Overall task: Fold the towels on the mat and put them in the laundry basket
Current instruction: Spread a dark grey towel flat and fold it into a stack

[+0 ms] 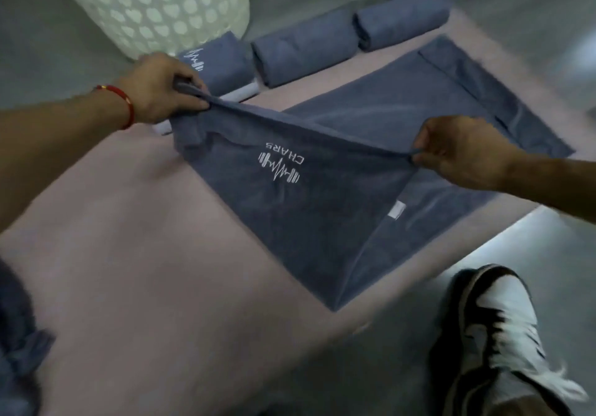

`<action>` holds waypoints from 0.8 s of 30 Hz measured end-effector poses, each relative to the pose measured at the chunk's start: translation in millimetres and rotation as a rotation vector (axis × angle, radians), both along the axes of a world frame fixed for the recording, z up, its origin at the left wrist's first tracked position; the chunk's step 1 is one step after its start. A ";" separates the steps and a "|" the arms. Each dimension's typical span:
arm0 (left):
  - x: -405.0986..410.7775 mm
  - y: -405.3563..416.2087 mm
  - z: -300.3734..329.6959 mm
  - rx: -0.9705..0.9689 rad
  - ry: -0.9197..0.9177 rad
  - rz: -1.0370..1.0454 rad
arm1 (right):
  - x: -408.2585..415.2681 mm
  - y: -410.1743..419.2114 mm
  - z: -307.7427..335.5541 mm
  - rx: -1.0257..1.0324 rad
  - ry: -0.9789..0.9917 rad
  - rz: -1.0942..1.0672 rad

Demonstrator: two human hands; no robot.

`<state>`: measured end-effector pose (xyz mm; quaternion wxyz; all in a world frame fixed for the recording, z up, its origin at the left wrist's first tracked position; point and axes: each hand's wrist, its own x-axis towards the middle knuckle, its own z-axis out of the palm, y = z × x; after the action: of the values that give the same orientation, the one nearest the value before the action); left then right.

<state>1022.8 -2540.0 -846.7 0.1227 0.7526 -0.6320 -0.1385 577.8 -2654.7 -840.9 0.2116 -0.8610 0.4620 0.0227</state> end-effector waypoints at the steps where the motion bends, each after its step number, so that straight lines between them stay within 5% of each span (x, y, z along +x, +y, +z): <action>1: -16.5 -34.6 12.4 0.001 0.043 -0.006 | -19.2 -16.5 9.3 0.018 0.023 -0.007; 9: -155.6 -269.6 21.8 0.102 0.501 0.171 | -168.8 -133.5 40.7 0.070 -0.150 -0.345; 19: -290.8 -455.4 -61.9 -0.094 0.263 0.202 | -252.8 -180.1 -91.6 0.106 -0.399 -1.078; 24: -320.8 -493.6 -100.2 -0.103 0.221 0.234 | -272.6 -188.5 -117.8 0.115 -0.356 -1.119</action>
<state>702.0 -3033.7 -946.9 0.2452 0.7939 -0.5289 -0.1729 305.2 -2843.2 -958.7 0.3119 -0.4639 0.8014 -0.2126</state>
